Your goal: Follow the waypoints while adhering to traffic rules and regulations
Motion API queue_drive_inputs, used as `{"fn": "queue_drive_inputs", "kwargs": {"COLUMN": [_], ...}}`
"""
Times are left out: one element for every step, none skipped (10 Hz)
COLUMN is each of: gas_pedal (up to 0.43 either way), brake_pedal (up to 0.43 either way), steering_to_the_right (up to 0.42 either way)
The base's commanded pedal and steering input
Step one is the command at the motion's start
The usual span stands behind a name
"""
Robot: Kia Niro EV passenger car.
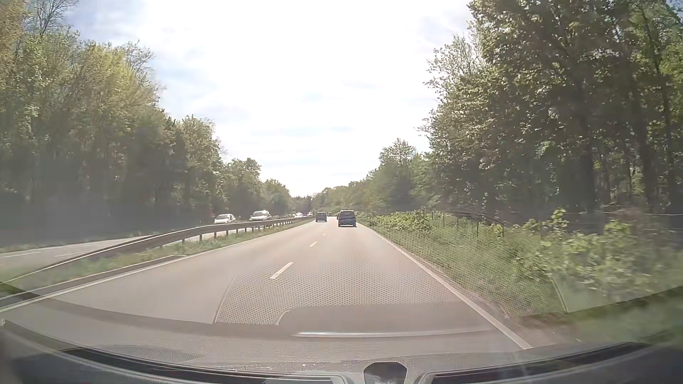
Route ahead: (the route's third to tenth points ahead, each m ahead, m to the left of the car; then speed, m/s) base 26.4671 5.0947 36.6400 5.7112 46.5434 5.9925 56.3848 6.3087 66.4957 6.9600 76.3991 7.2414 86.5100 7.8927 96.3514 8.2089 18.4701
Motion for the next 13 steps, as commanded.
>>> {"fn": "queue_drive_inputs", "kwargs": {"gas_pedal": [0.087,0.098,0.098,0.110,0.118,0.118,0.118,0.118,0.118,0.118,0.118,0.118,0.118], "brake_pedal": [0.000,0.000,0.000,0.000,0.000,0.000,0.000,0.000,0.000,0.000,0.000,0.000,0.000], "steering_to_the_right": [-0.004,-0.004,-0.004,-0.004,-0.004,-0.004,-0.004,-0.004,-0.004,-0.004,-0.004,-0.004,-0.004]}}
